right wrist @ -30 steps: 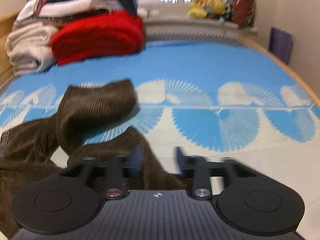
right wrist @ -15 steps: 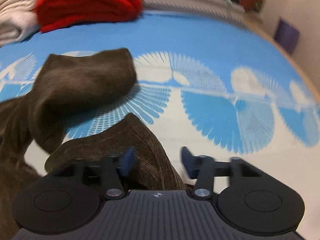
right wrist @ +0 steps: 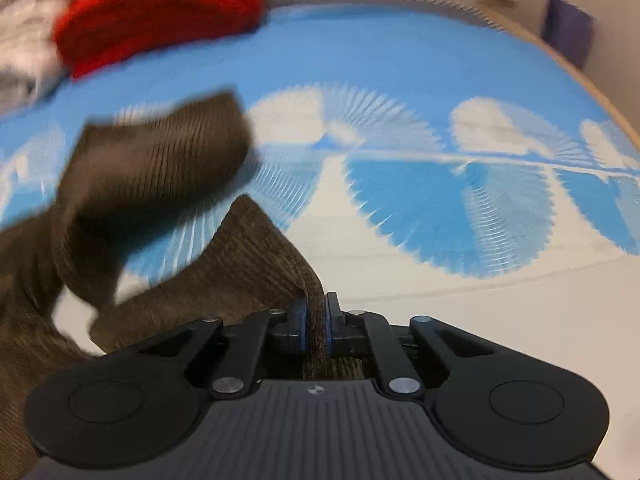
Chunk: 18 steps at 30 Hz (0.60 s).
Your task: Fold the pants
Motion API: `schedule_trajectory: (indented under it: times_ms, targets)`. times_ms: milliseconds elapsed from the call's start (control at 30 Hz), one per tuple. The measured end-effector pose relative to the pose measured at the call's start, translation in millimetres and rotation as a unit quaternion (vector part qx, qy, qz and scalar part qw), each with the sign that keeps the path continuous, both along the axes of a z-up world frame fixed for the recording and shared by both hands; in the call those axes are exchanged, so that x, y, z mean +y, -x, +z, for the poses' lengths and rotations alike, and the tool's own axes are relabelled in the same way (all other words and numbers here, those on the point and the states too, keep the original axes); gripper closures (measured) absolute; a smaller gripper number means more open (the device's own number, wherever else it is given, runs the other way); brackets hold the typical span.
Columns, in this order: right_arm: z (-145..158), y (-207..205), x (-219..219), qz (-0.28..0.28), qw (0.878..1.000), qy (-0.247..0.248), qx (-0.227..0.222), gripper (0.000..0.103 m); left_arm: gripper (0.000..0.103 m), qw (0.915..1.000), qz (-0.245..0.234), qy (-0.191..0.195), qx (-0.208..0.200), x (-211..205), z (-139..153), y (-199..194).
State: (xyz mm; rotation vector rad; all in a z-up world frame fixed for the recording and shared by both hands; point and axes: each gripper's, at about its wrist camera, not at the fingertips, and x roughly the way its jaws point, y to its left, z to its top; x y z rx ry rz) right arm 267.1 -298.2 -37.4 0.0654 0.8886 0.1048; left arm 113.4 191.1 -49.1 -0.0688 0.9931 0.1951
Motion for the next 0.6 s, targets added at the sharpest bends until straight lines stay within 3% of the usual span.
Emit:
schedule_trajectory:
  times_ms: [133, 233, 300, 400, 467, 533, 600]
  targets:
    - [34.2, 41.8, -79.5, -0.112, 0.991, -0.039, -0.06, 0.096, 0.053, 1.0, -0.004, 0.003, -0.007, -9.6, 3.9, 2.3]
    - [34.9, 84.6, -158.8, -0.268, 0.961, -0.043, -0.059, 0.096, 0.052, 0.9999, -0.008, 0.003, -0.014, -17.2, 7.7, 4.5]
    - [12.1, 114.5, -210.0, -0.356, 0.932, -0.07, 0.004, 0.096, 0.052, 0.9998, -0.007, 0.008, -0.018, -19.8, 9.7, 4.1]
    - [-35.7, 153.1, -262.5, -0.433, 0.885, -0.115, 0.125, 0.096, 0.052, 0.9999, -0.008, 0.005, -0.011, -24.0, 7.0, 2.8]
    - [-56.1, 172.0, -282.7, -0.456, 0.863, -0.147, 0.163, 0.096, 0.053, 0.9999, -0.011, -0.004, 0.001, -25.3, 2.7, 0.9]
    - [-62.5, 179.2, -290.4, -0.456, 0.86, -0.159, 0.167, 0.096, 0.052, 0.9998, -0.01, -0.01, 0.013, -25.2, -1.4, 0.5]
    - [-66.0, 177.2, -289.8, -0.433, 0.871, -0.158, 0.17, 0.095, 0.052, 0.9997, -0.004, -0.007, 0.024, -23.1, -4.9, 0.3]
